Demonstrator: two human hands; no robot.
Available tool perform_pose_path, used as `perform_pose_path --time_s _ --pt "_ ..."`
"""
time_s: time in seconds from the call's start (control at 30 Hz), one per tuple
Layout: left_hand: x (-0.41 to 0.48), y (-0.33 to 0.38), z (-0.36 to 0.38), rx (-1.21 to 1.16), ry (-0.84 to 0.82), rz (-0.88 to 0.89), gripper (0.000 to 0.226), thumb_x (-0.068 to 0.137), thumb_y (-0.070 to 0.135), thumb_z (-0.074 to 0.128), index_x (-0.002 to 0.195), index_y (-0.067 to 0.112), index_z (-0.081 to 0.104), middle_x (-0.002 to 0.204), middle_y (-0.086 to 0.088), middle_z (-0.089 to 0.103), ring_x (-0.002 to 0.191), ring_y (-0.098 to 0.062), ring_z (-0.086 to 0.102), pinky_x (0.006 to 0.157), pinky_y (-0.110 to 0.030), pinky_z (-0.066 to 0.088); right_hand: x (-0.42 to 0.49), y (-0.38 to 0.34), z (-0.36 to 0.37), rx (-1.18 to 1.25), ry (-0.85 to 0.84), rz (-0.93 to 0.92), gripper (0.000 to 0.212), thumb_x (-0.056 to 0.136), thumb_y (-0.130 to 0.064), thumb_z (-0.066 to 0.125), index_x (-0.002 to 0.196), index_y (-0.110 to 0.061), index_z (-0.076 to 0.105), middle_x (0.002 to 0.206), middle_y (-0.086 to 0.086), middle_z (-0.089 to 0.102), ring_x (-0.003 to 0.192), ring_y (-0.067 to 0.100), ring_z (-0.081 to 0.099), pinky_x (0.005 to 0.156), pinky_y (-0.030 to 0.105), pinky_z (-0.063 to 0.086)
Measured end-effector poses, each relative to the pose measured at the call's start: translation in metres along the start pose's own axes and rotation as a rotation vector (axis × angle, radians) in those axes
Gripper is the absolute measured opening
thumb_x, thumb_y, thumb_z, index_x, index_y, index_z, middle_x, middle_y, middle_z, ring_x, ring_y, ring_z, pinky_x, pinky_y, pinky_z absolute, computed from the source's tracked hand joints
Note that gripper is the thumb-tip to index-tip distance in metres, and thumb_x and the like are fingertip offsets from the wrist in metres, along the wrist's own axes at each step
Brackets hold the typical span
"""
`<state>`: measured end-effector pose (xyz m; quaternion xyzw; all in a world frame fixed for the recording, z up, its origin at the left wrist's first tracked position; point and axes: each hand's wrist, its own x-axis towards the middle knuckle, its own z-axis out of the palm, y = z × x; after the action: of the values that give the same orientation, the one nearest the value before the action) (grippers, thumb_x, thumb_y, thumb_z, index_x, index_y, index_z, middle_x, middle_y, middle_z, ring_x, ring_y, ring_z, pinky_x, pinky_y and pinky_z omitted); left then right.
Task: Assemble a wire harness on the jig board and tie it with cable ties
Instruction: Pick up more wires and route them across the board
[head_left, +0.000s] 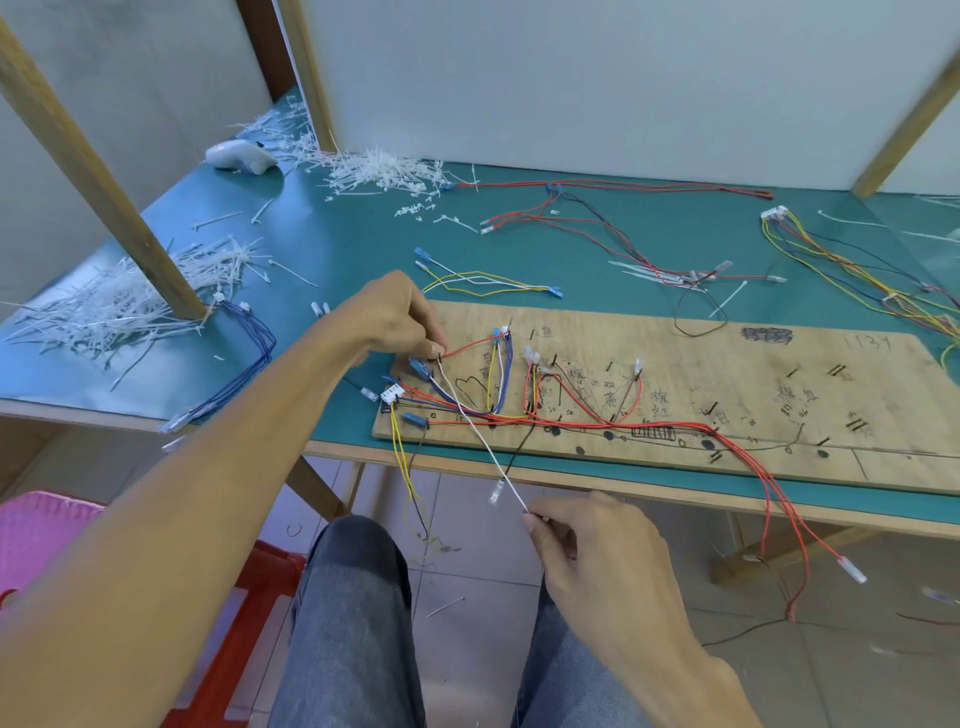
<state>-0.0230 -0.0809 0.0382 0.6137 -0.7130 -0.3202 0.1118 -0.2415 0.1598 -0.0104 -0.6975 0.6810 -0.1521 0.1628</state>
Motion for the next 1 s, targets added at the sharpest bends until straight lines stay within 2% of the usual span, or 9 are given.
perform_pose_path --time_s 0.17,0.27,0.33,0.4,0.5,0.67,0.77,0.87,1.0 --pt "-0.001 -0.003 -0.009 -0.033 -0.058 0.050 0.017 0.086 0.009 0.083 0.079 0.024 0.083 0.078 0.004 0.079 0.077 -0.007 0.068 0.083 -0.029 0.055 -0.002 0.004 -0.002 0.058 -0.002 -0.021 0.030 0.103 -0.048 0.053 0.087 -0.024 0.062 0.069 -0.004 0.058 0.073 0.020 0.049 0.060 0.031 0.045" --pt "0.000 0.011 -0.007 0.153 0.089 0.231 0.011 0.088 0.016 0.081 0.089 0.027 0.080 0.084 0.012 0.075 0.075 -0.004 0.063 0.084 -0.031 0.054 -0.003 0.004 -0.003 0.102 -0.012 -0.017 0.033 0.103 -0.048 0.054 0.082 -0.022 0.055 0.062 -0.002 0.050 0.065 0.022 0.042 0.055 0.029 0.039" --pt "-0.001 0.026 0.004 0.255 0.143 0.439 0.017 0.092 0.018 0.076 0.108 0.024 0.078 0.101 0.007 0.071 0.089 -0.011 0.060 0.094 -0.034 0.048 -0.004 0.004 -0.003 0.102 -0.016 -0.020 0.033 0.103 -0.048 0.053 0.084 -0.022 0.054 0.062 -0.002 0.049 0.065 0.022 0.040 0.055 0.030 0.040" --pt "-0.002 0.037 0.018 0.341 0.094 0.582 0.025 0.096 0.019 0.071 0.121 0.021 0.075 0.118 0.003 0.069 0.108 -0.016 0.058 0.104 -0.035 0.041 -0.005 0.004 -0.004 0.109 -0.020 -0.019 0.032 0.103 -0.048 0.053 0.085 -0.022 0.056 0.062 -0.003 0.049 0.065 0.021 0.041 0.057 0.030 0.042" --pt "0.003 0.036 0.030 0.431 0.094 0.601 0.030 0.099 0.017 0.067 0.128 0.015 0.073 0.134 0.000 0.067 0.129 -0.020 0.055 0.113 -0.033 0.035 -0.008 0.004 -0.004 0.123 -0.025 -0.013 0.030 0.104 -0.049 0.053 0.086 -0.026 0.060 0.065 -0.007 0.055 0.068 0.020 0.050 0.058 0.030 0.044" --pt "0.003 0.031 0.033 0.529 0.095 0.567 0.037 0.097 0.007 0.059 0.130 0.016 0.073 0.130 0.000 0.066 0.125 -0.023 0.054 0.104 -0.041 0.045 -0.010 0.005 -0.003 0.113 -0.017 -0.031 0.029 0.104 -0.051 0.049 0.093 -0.027 0.061 0.068 -0.007 0.056 0.071 0.021 0.051 0.060 0.034 0.047" --pt "0.002 0.031 0.030 0.573 0.110 0.549 0.051 0.090 0.000 0.052 0.130 0.024 0.073 0.127 0.006 0.066 0.122 -0.021 0.051 0.091 -0.046 0.049 -0.010 0.003 -0.002 0.125 -0.031 -0.030 0.029 0.104 -0.052 0.049 0.101 -0.029 0.066 0.074 -0.009 0.063 0.074 0.020 0.056 0.064 0.036 0.053" --pt "0.002 0.034 0.027 0.682 0.162 0.627 0.050 0.090 0.003 0.054 0.126 0.031 0.074 0.124 0.014 0.066 0.116 -0.017 0.049 0.073 -0.038 0.039 -0.011 0.003 -0.002 0.135 -0.016 -0.029 0.028 0.104 -0.052 0.050 0.102 -0.030 0.067 0.074 -0.009 0.063 0.074 0.019 0.056 0.063 0.036 0.053" --pt "0.005 0.032 0.025 0.737 0.180 0.711 0.047 0.088 0.006 0.055 0.120 0.033 0.076 0.125 0.015 0.066 0.119 -0.016 0.050 0.073 -0.035 0.030 -0.011 0.005 -0.003 0.124 -0.003 -0.014 0.029 0.104 -0.054 0.049 0.099 -0.029 0.064 0.069 -0.007 0.058 0.072 0.021 0.052 0.059 0.032 0.047"
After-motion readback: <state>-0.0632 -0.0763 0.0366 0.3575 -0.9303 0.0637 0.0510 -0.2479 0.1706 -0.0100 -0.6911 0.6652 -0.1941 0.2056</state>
